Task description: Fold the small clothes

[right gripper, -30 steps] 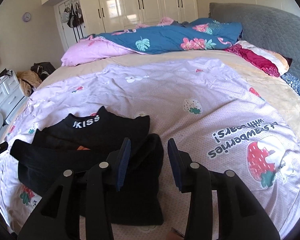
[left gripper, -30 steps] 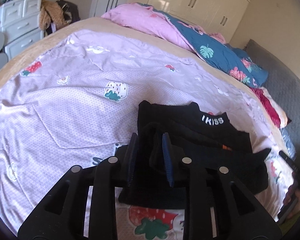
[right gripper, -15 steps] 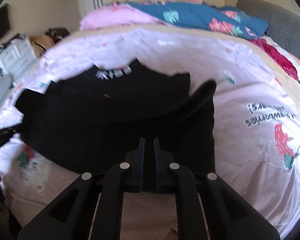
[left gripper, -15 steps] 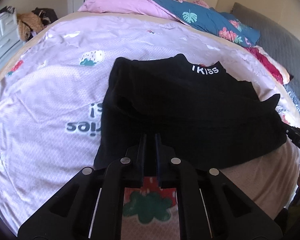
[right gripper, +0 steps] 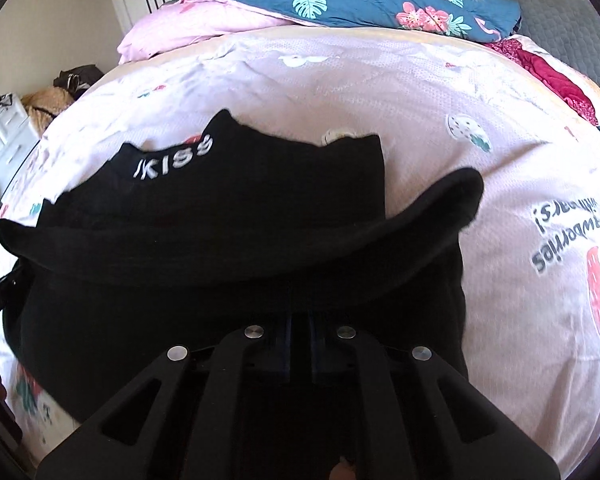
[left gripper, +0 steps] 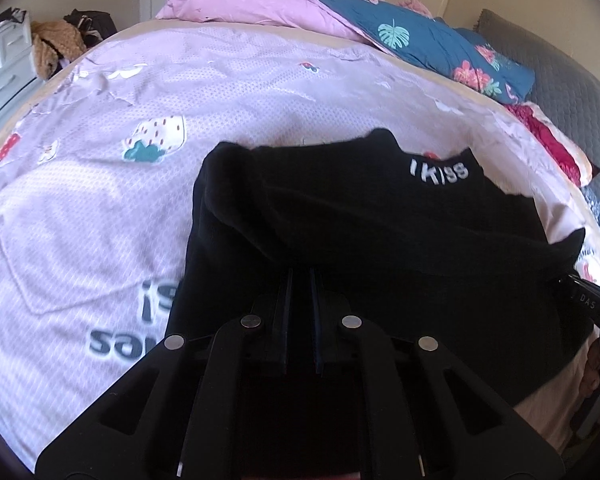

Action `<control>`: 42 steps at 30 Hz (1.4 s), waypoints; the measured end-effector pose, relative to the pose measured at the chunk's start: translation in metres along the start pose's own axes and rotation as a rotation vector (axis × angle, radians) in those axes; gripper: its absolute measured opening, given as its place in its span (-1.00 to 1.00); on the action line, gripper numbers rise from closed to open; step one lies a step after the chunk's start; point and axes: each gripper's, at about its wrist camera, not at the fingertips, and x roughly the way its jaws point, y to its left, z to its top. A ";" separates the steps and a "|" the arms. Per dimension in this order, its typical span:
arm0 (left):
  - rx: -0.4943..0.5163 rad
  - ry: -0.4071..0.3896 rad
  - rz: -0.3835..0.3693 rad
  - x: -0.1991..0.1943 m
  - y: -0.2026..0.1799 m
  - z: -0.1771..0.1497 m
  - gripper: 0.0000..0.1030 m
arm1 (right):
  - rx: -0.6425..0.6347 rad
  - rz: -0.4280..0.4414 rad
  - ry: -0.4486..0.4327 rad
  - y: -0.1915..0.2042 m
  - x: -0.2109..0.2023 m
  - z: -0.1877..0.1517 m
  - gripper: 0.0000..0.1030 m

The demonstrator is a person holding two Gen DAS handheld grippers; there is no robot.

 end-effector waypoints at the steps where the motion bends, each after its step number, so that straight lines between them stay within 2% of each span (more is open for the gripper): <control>1: -0.003 -0.004 -0.002 0.002 0.001 0.003 -0.94 | 0.007 0.004 -0.001 -0.001 0.002 0.003 -0.89; 6: -0.013 -0.024 -0.011 0.007 0.004 0.017 -0.94 | 0.039 0.020 -0.019 -0.005 0.010 0.021 -0.90; 11: -0.038 -0.088 -0.025 -0.003 0.014 0.032 -0.93 | 0.091 0.022 -0.073 -0.018 0.005 0.037 -0.89; 14: -0.050 -0.109 -0.017 -0.008 0.023 0.041 -0.72 | 0.129 0.020 -0.112 -0.035 -0.007 0.038 -0.89; 15: -0.056 -0.113 -0.010 -0.008 0.026 0.043 -0.56 | 0.141 0.012 -0.123 -0.042 -0.012 0.037 -0.89; 16: -0.064 -0.115 -0.005 -0.008 0.029 0.044 -0.49 | 0.152 0.001 -0.128 -0.049 -0.015 0.037 -0.89; 17: -0.073 -0.112 -0.001 -0.007 0.033 0.045 -0.47 | 0.158 -0.007 -0.129 -0.054 -0.017 0.036 -0.84; 19: -0.088 -0.092 -0.001 0.000 0.039 0.045 -0.29 | 0.159 -0.019 -0.109 -0.062 -0.018 0.037 -0.54; 20: -0.092 -0.084 -0.004 0.002 0.040 0.045 -0.23 | 0.148 -0.019 -0.100 -0.063 -0.018 0.036 -0.33; 21: -0.094 -0.074 -0.008 0.005 0.042 0.045 -0.12 | 0.132 -0.032 -0.102 -0.063 -0.018 0.037 -0.24; 24: -0.089 -0.043 -0.023 0.015 0.040 0.042 -0.08 | 0.112 -0.049 -0.085 -0.064 -0.013 0.038 -0.18; 26: -0.078 -0.040 -0.031 0.019 0.038 0.040 -0.09 | 0.111 -0.036 -0.062 -0.064 -0.005 0.039 -0.18; 27: -0.073 -0.040 -0.034 0.021 0.037 0.039 -0.21 | 0.111 -0.028 -0.051 -0.065 -0.001 0.037 -0.19; 28: -0.070 -0.042 -0.033 0.022 0.037 0.038 -0.50 | 0.110 -0.023 -0.041 -0.065 0.002 0.035 -0.21; 29: -0.068 -0.050 -0.023 0.023 0.038 0.036 -0.64 | 0.105 -0.019 -0.036 -0.064 0.006 0.034 -0.43; 30: -0.073 -0.054 -0.030 0.023 0.041 0.036 -0.78 | 0.101 -0.019 -0.037 -0.064 0.006 0.034 -0.79; 33: -0.108 -0.063 -0.066 0.021 0.047 0.037 -0.93 | 0.110 -0.011 -0.053 -0.064 0.002 0.033 -0.84; 38: -0.113 -0.119 -0.091 0.000 0.047 0.042 -0.95 | 0.113 0.000 -0.122 -0.064 -0.019 0.034 -0.87; 42: -0.124 -0.175 -0.120 -0.022 0.048 0.050 -0.95 | 0.133 0.056 -0.218 -0.066 -0.050 0.041 -0.87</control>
